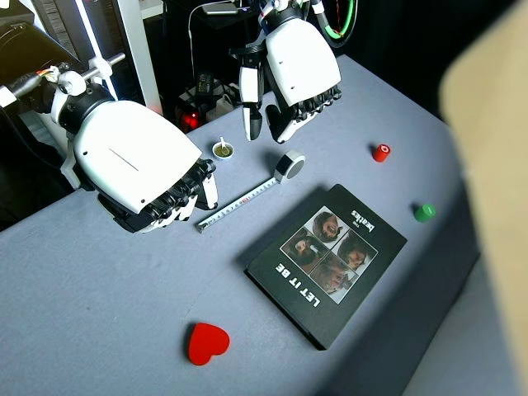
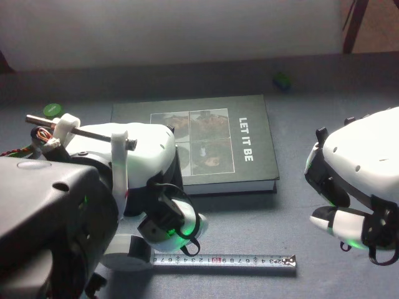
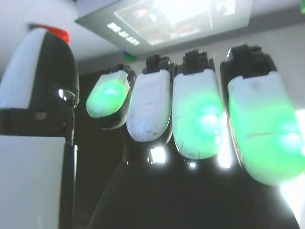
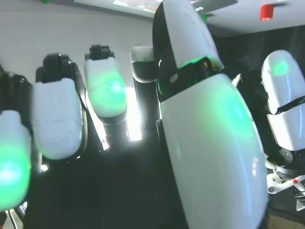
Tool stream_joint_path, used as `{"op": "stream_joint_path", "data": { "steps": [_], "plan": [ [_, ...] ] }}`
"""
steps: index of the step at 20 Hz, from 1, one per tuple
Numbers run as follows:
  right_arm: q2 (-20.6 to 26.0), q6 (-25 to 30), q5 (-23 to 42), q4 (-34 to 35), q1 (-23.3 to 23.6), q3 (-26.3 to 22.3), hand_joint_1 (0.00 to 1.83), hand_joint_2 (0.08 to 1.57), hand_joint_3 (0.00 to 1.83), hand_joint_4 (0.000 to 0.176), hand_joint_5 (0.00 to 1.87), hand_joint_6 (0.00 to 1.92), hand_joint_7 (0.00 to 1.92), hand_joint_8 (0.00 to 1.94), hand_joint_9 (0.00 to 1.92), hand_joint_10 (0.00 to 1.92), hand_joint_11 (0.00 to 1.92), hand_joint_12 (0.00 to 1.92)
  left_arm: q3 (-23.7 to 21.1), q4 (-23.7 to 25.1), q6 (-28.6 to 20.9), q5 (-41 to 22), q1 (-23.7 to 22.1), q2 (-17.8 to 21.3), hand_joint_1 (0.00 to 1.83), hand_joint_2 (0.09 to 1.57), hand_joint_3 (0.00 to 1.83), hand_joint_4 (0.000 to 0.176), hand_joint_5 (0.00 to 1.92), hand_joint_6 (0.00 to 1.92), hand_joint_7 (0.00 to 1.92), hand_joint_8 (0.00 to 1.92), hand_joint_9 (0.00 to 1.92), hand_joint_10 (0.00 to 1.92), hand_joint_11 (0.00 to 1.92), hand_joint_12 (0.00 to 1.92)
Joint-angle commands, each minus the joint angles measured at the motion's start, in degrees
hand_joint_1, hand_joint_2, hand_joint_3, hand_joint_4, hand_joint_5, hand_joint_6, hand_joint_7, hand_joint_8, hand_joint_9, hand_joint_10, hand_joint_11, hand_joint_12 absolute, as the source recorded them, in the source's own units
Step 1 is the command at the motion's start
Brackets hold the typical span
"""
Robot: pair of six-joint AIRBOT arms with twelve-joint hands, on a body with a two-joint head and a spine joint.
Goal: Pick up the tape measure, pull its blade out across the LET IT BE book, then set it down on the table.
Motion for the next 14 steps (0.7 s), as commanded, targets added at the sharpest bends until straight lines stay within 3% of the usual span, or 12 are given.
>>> {"op": "stream_joint_path", "data": {
  "steps": [1, 5, 7, 9, 14],
  "plan": [
    [0.1, -0.5, -2.1, -4.3, 0.4, -0.3, 0.12, 1.13, 0.03, 0.061, 0.22, 0.01, 0.31, 0.01, 0.3, 0.08, 0.07, 1.0, -0.2, 4.4, -0.4, -0.6, -0.2, -0.3, 0.27, 1.1, 0.03, 0.069, 0.34, 0.02, 0.34, 0.01, 0.33, 0.03, 0.04, 0.82],
    [-0.1, -6.2, -3.5, 0.3, 1.6, -0.3, 0.07, 1.15, 0.01, 0.06, 0.19, 0.0, 0.28, 0.0, 0.22, 0.0, 0.0, 0.89, 0.5, 4.9, -0.4, -0.3, 0.1, -0.2, 0.27, 1.1, 0.0, 0.068, 0.34, 0.0, 0.27, 0.0, 0.28, 0.0, 0.0, 0.82],
    [-0.1, -6.4, -3.9, 0.3, 1.6, -0.3, 0.08, 1.16, 0.0, 0.058, 0.19, 0.0, 0.3, 0.0, 0.21, 0.0, 0.0, 0.78, 1.7, 5.5, 0.4, 2.8, 0.4, 0.1, 0.25, 1.11, 0.0, 0.071, 0.28, 0.0, 0.22, 0.0, 0.23, 0.0, 0.0, 0.75],
    [-0.1, -6.4, -4.1, 0.5, 1.5, -0.3, 0.15, 1.14, 0.0, 0.046, 0.21, 0.0, 0.3, 0.0, 0.22, 0.0, 0.0, 0.83, 3.6, 5.6, 2.3, 6.0, -0.1, 0.4, 0.25, 1.12, 0.0, 0.07, 0.27, 0.0, 0.22, 0.0, 0.22, 0.0, 0.0, 0.72],
    [0.7, -3.3, -1.7, 1.1, -0.1, -0.1, 0.13, 1.15, 0.0, 0.046, 0.2, 0.0, 0.27, 0.0, 0.26, 0.0, 0.0, 0.85, 8.2, 7.2, 5.2, 12.9, -0.9, 3.0, 0.24, 1.12, 0.0, 0.068, 0.28, 0.0, 0.25, 0.01, 0.24, 0.01, 0.0, 0.74]
  ]
}}
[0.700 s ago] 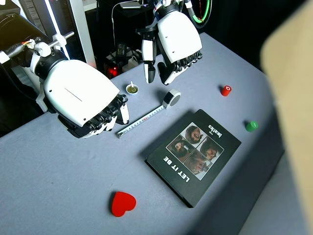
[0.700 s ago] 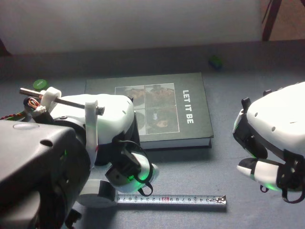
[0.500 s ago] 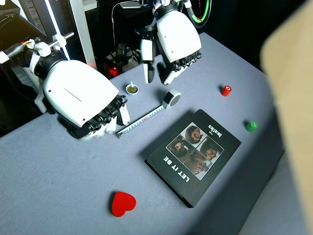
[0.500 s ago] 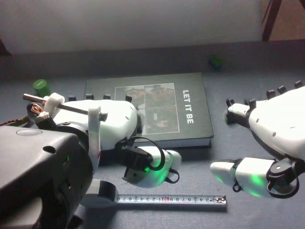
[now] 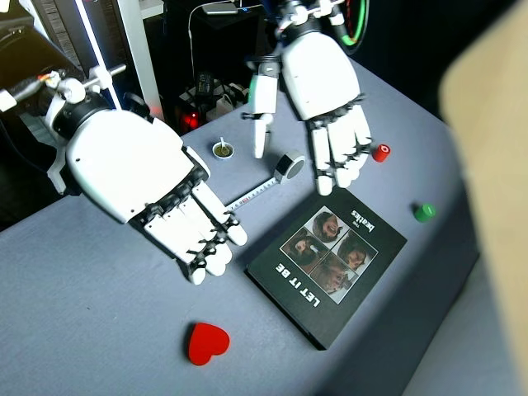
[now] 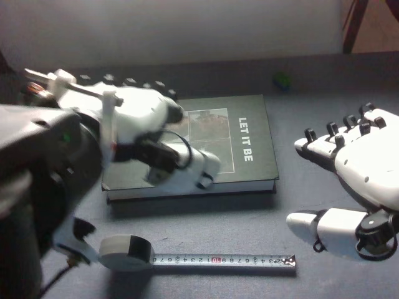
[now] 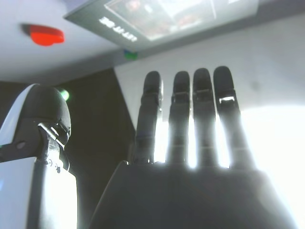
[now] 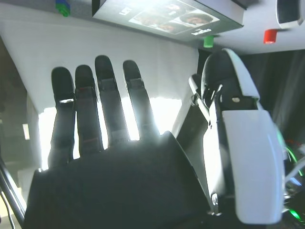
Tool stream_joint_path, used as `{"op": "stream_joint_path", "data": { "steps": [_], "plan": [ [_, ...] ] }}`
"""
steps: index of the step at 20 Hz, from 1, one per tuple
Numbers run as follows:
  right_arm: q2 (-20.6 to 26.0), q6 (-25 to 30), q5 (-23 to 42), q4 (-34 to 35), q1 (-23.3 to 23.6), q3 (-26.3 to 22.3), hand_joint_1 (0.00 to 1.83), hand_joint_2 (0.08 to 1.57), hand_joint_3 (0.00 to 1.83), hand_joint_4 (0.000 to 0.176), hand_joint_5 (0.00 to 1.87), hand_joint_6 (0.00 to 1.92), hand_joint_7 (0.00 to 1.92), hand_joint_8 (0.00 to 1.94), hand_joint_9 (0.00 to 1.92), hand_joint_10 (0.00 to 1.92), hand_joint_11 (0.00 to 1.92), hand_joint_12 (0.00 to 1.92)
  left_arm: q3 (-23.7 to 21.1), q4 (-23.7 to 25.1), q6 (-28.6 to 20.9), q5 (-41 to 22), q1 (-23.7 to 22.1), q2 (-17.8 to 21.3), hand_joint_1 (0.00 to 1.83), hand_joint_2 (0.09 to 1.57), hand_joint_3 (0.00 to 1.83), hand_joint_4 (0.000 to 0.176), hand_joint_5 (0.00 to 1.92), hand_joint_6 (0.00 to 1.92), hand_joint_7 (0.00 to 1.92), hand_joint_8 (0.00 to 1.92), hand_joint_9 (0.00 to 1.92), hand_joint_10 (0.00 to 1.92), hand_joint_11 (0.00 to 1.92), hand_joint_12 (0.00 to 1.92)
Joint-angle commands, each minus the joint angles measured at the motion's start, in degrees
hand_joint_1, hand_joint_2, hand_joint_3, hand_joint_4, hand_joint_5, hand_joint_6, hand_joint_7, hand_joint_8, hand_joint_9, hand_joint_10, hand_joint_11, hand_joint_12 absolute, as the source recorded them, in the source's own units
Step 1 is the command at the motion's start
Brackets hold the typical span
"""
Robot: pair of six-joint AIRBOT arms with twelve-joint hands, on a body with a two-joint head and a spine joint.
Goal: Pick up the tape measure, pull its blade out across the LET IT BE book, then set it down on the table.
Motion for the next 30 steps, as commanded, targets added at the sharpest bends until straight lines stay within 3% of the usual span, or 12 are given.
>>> {"op": "stream_joint_path", "data": {
  "steps": [1, 7, 10, 12, 13, 15, 17, 21, 23, 25, 28, 30],
  "plan": [
    [0.2, 0.5, -0.8, -4.6, 0.5, -0.1, 0.13, 1.15, 0.0, 0.046, 0.2, 0.0, 0.28, 0.0, 0.25, 0.0, 0.0, 0.87, 0.6, 5.1, 0.0, 2.1, -0.6, 0.5, 0.24, 1.12, 0.0, 0.068, 0.28, 0.0, 0.26, 0.01, 0.25, 0.01, 0.0, 0.74],
    [0.1, 0.5, -0.9, -5.8, 0.2, 0.0, 0.1, 1.18, 0.01, 0.041, 0.2, 0.0, 0.27, 0.01, 0.3, 0.02, 0.01, 0.95, 5.2, 6.4, 3.7, 9.6, -1.6, 4.2, 0.31, 1.09, 0.0, 0.055, 0.32, 0.0, 0.33, 0.0, 0.28, 0.0, 0.0, 0.74],
    [0.0, 0.4, -0.8, -5.8, 0.1, -0.1, 0.09, 1.18, 0.01, 0.041, 0.2, 0.0, 0.3, 0.01, 0.31, 0.01, 0.03, 0.96, 5.7, 5.7, 5.4, 12.0, -1.8, 7.2, 0.62, 1.01, 0.0, 0.002, 0.34, 0.01, 0.29, 0.0, 0.24, 0.0, 0.0, 0.64],
    [0.0, 0.1, -0.8, -5.8, 0.1, -0.1, 0.09, 1.18, 0.0, 0.04, 0.22, 0.01, 0.31, 0.01, 0.3, 0.01, 0.03, 0.96, 6.7, 8.9, 3.2, 16.1, -1.2, 8.7, 0.75, 0.99, 0.0, 0.0, 0.39, 0.01, 0.33, 0.01, 0.27, 0.01, 0.03, 0.74],
    [0.0, 0.1, -0.7, -5.8, 0.0, -0.1, 0.09, 1.18, 0.0, 0.039, 0.22, 0.01, 0.3, 0.01, 0.3, 0.01, 0.04, 0.97, 7.1, 14.2, -2.8, 18.4, -0.1, 9.4, 0.8, 0.99, 0.0, 0.0, 0.43, 0.01, 0.37, 0.01, 0.31, 0.01, 0.05, 0.75],
    [0.0, 0.1, -0.6, -5.8, 0.0, -0.1, 0.09, 1.18, 0.0, 0.039, 0.23, 0.01, 0.31, 0.01, 0.31, 0.01, 0.04, 0.97, 8.2, 26.7, -21.3, 22.7, 3.2, 11.0, 0.87, 1.03, 0.0, 0.0, 0.53, 0.01, 0.44, 0.0, 0.37, 0.0, 0.12, 0.76],
    [0.0, 0.0, -0.6, -5.8, 0.0, -0.1, 0.08, 1.18, 0.0, 0.037, 0.24, 0.01, 0.34, 0.02, 0.35, 0.02, 0.08, 0.98, 9.7, 43.0, -42.5, 29.3, 7.6, 12.7, 0.88, 1.1, 0.01, 0.0, 0.62, 0.01, 0.49, 0.01, 0.42, 0.01, 0.17, 0.76],
    [0.0, -0.1, -0.6, -5.8, -0.2, -0.1, 0.08, 1.19, 0.0, 0.036, 0.28, 0.01, 0.37, 0.01, 0.35, 0.0, 0.07, 0.96, 12.4, 77.3, -79.2, 41.4, 11.5, 15.6, 0.88, 1.14, 0.0, 0.0, 0.69, 0.01, 0.62, 0.01, 0.52, 0.01, 0.28, 0.75],
    [0.0, -0.2, -0.6, -5.8, -0.3, -0.1, 0.08, 1.2, 0.0, 0.035, 0.29, 0.01, 0.37, 0.0, 0.34, 0.0, 0.07, 0.95, 12.0, 92.9, -94.8, 40.8, 12.6, 17.9, 0.88, 1.15, 0.0, 0.0, 0.68, 0.0, 0.63, 0.01, 0.53, 0.01, 0.28, 0.75],
    [0.0, -0.3, -0.6, -5.8, -0.3, -0.1, 0.07, 1.21, 0.01, 0.034, 0.3, 0.01, 0.37, 0.01, 0.36, 0.01, 0.1, 0.96, 11.4, 98.9, -104.6, 39.1, 14.6, 19.8, 0.89, 1.16, 0.0, 0.0, 0.7, 0.0, 0.66, 0.0, 0.55, 0.0, 0.29, 0.73],
    [0.0, -0.4, -0.6, -5.8, -0.4, -0.1, 0.09, 1.22, 0.0, 0.027, 0.32, 0.0, 0.42, 0.01, 0.41, 0.01, 0.13, 0.95, 10.4, 103.8, -108.7, 38.6, 18.1, 21.2, 0.9, 1.16, 0.0, 0.0, 0.74, 0.01, 0.7, 0.01, 0.59, 0.01, 0.33, 0.74],
    [0.0, -0.4, -0.6, -5.8, -0.4, -0.1, 0.1, 1.21, 0.0, 0.026, 0.32, 0.0, 0.42, 0.01, 0.41, 0.01, 0.13, 0.95, 11.0, 111.2, -115.2, 36.5, 21.6, 21.5, 0.91, 1.16, 0.0, 0.0, 0.77, 0.01, 0.73, 0.01, 0.62, 0.01, 0.37, 0.74]
  ]
}}
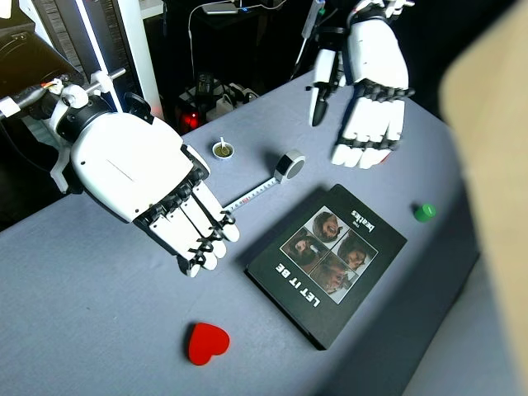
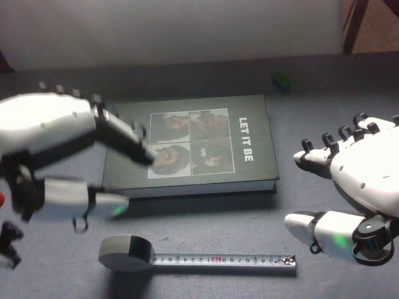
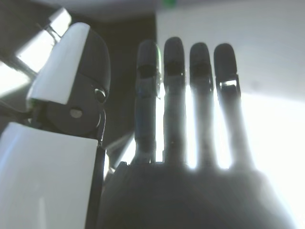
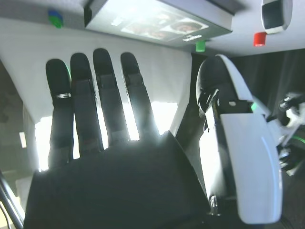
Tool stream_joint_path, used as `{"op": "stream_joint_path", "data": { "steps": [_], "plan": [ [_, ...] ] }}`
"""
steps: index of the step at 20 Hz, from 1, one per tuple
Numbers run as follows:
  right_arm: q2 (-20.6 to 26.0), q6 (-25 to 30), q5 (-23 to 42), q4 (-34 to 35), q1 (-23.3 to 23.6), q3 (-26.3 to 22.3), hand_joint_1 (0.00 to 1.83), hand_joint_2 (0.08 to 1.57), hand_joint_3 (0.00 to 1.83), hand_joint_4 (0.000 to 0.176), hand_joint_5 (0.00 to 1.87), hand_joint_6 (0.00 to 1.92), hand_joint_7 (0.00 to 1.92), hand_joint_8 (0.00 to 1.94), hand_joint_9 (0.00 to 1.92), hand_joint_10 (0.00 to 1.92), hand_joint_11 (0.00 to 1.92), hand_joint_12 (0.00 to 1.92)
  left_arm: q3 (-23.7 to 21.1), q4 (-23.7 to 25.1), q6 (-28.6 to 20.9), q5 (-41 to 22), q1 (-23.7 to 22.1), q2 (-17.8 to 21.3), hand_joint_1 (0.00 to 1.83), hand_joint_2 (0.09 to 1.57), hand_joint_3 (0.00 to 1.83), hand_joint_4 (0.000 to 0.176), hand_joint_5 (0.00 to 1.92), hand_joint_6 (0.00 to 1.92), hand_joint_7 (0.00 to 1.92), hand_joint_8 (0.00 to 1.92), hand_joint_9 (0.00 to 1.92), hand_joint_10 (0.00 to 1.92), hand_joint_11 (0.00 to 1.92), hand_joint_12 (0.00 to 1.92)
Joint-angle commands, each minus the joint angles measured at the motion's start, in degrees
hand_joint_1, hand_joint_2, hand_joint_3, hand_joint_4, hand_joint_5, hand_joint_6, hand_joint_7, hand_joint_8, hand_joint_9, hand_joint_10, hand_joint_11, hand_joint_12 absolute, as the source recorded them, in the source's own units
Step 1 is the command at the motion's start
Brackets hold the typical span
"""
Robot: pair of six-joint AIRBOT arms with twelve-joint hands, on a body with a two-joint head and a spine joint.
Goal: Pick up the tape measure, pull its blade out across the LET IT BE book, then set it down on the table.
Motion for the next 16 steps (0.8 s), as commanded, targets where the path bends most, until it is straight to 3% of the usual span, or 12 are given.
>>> {"op": "stream_joint_path", "data": {
  "steps": [1, 5, 7, 10, 13, 16],
  "plan": [
    [0.2, -0.1, -1.5, -4.5, 0.4, -0.1, 0.1, 1.21, 0.0, 0.026, 0.32, 0.0, 0.42, 0.01, 0.42, 0.01, 0.13, 0.95, 0.6, -0.2, -1.3, -8.2, 0.5, 0.3, 0.92, 1.16, 0.0, 0.0, 0.79, 0.01, 0.75, 0.01, 0.64, 0.01, 0.38, 0.75],
    [0.2, -0.1, -1.5, -4.5, 0.4, -0.1, 0.1, 1.22, 0.0, 0.025, 0.34, 0.01, 0.44, 0.01, 0.41, 0.01, 0.12, 0.95, 1.7, -1.8, -5.5, -16.6, 11.1, -1.5, 0.97, 1.12, 0.0, 0.0, 0.82, 0.01, 0.76, 0.01, 0.69, 0.02, 0.4, 0.75],
    [0.2, 0.0, -1.4, -4.5, 0.4, -0.1, 0.1, 1.22, 0.0, 0.025, 0.34, 0.01, 0.44, 0.01, 0.42, 0.01, 0.12, 0.95, 3.0, -2.4, -5.6, -19.6, 13.8, -2.9, 0.97, 1.12, 0.0, 0.0, 0.8, 0.0, 0.76, 0.01, 0.69, 0.02, 0.39, 0.75],
    [0.2, 0.0, -1.3, -4.5, 0.4, -0.1, 0.11, 1.22, 0.0, 0.024, 0.37, 0.02, 0.47, 0.01, 0.43, 0.01, 0.13, 0.95, 4.4, -5.1, -5.3, -20.5, 14.9, -5.0, 0.95, 1.18, 0.0, 0.0, 0.8, 0.0, 0.82, 0.01, 0.7, 0.01, 0.41, 0.74],
    [0.2, 0.0, -1.2, -4.5, 0.4, -0.1, 0.11, 1.22, 0.0, 0.023, 0.39, 0.01, 0.47, 0.0, 0.42, 0.0, 0.13, 0.94, 4.8, -11.6, -5.6, -22.6, 15.0, -6.8, 0.95, 1.18, 0.0, 0.0, 0.84, 0.01, 0.86, 0.01, 0.74, 0.02, 0.44, 0.75],
    [0.2, 0.0, -1.1, -4.5, 0.3, -0.1, 0.1, 1.22, 0.0, 0.024, 0.37, 0.0, 0.47, 0.0, 0.44, 0.01, 0.14, 0.95, 5.7, -15.6, -9.0, -24.7, 16.9, -9.0, 0.93, 1.2, 0.01, 0.0, 0.82, 0.0, 0.81, 0.0, 0.69, 0.0, 0.42, 0.73]
  ]
}}
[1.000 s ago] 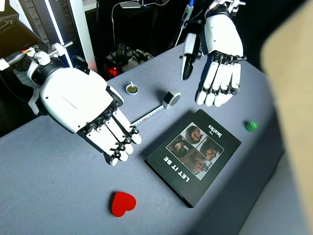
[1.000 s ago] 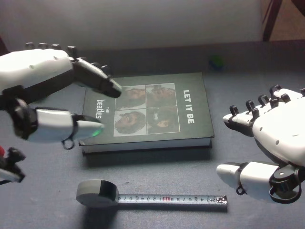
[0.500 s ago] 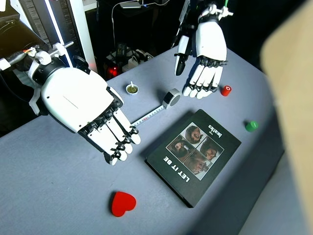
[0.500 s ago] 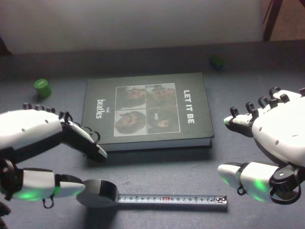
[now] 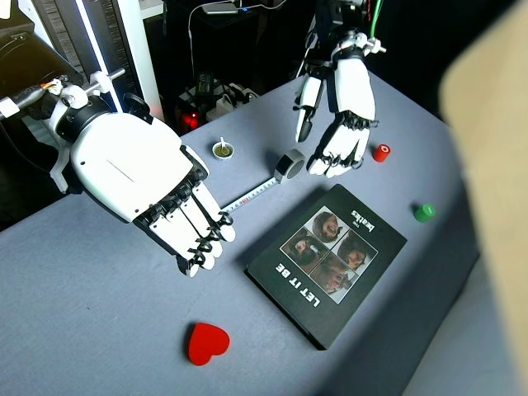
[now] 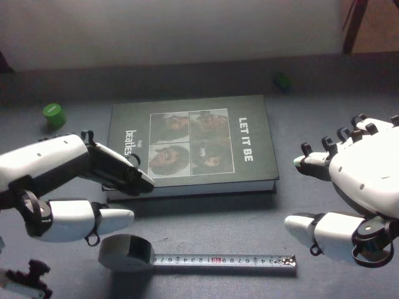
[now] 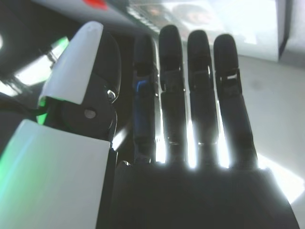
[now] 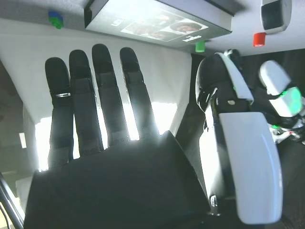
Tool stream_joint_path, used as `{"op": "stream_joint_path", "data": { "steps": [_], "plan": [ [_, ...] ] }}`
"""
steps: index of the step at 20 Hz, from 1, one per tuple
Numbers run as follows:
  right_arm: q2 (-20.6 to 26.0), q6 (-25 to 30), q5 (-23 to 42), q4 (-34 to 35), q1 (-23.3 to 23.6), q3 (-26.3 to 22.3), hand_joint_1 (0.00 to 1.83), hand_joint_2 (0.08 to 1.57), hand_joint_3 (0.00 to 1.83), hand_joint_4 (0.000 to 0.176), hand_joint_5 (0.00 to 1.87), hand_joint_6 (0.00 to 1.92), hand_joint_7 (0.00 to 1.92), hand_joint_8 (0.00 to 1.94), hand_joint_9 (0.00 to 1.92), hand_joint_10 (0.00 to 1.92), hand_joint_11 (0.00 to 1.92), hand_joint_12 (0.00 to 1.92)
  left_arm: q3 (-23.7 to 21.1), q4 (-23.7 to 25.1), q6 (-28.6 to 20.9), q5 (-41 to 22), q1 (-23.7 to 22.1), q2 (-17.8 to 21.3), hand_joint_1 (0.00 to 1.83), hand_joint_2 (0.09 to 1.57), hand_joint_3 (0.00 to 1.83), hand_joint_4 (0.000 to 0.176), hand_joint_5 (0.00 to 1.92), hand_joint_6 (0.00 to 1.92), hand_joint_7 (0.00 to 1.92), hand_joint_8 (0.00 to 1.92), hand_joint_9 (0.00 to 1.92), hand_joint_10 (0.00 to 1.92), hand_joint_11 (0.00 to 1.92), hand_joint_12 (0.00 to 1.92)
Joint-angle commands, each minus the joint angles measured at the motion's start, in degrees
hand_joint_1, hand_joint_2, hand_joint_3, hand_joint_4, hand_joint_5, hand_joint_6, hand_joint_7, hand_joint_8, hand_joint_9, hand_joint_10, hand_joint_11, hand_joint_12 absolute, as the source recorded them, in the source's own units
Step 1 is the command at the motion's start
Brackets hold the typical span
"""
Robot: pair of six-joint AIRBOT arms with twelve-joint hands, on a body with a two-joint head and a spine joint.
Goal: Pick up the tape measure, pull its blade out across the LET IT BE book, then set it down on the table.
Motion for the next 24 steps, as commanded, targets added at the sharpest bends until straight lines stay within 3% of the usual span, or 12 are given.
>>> {"op": "stream_joint_path", "data": {
  "steps": [1, 6, 11, 14, 24],
  "plan": [
    [0.2, 0.0, -1.5, -4.5, 0.3, -0.1, 0.1, 1.22, 0.0, 0.024, 0.37, 0.0, 0.47, 0.0, 0.44, 0.01, 0.14, 0.95, 0.4, -1.4, -1.5, -7.9, 0.4, -0.6, 0.93, 1.2, 0.01, 0.0, 0.82, 0.0, 0.81, 0.0, 0.69, 0.0, 0.42, 0.73],
    [0.2, 0.0, -1.3, -4.5, 0.3, -0.1, 0.1, 1.22, 0.0, 0.023, 0.37, 0.0, 0.48, 0.01, 0.44, 0.01, 0.14, 0.95, 1.2, -6.6, -3.6, -17.0, 5.7, -3.3, 0.94, 1.2, 0.0, 0.0, 0.82, 0.0, 0.83, 0.01, 0.68, 0.0, 0.42, 0.73],
    [0.2, -0.1, -1.1, -4.5, 0.2, -0.1, 0.13, 1.21, 0.0, 0.022, 0.38, 0.0, 0.47, 0.0, 0.46, 0.01, 0.17, 0.97, 1.2, -8.2, -3.7, -20.4, 8.4, -4.7, 0.92, 1.2, 0.0, 0.0, 0.84, 0.01, 0.81, 0.0, 0.69, 0.0, 0.4, 0.71],
    [0.2, -0.2, -1.0, -4.5, 0.2, -0.1, 0.13, 1.22, 0.0, 0.024, 0.37, 0.0, 0.46, 0.0, 0.45, 0.0, 0.15, 0.96, 0.1, -13.6, -4.0, -27.0, 11.8, -6.2, 0.92, 1.21, 0.0, 0.0, 0.79, 0.0, 0.81, 0.0, 0.7, 0.01, 0.4, 0.71],
    [0.2, -0.4, -0.8, -4.5, 0.1, -0.1, 0.13, 1.22, 0.0, 0.024, 0.37, 0.01, 0.46, 0.0, 0.43, 0.0, 0.15, 0.96, -1.4, -15.2, -3.1, -30.7, 15.5, -8.3, 0.93, 1.2, 0.0, 0.0, 0.79, 0.01, 0.79, 0.0, 0.7, 0.0, 0.4, 0.7]
  ]
}}
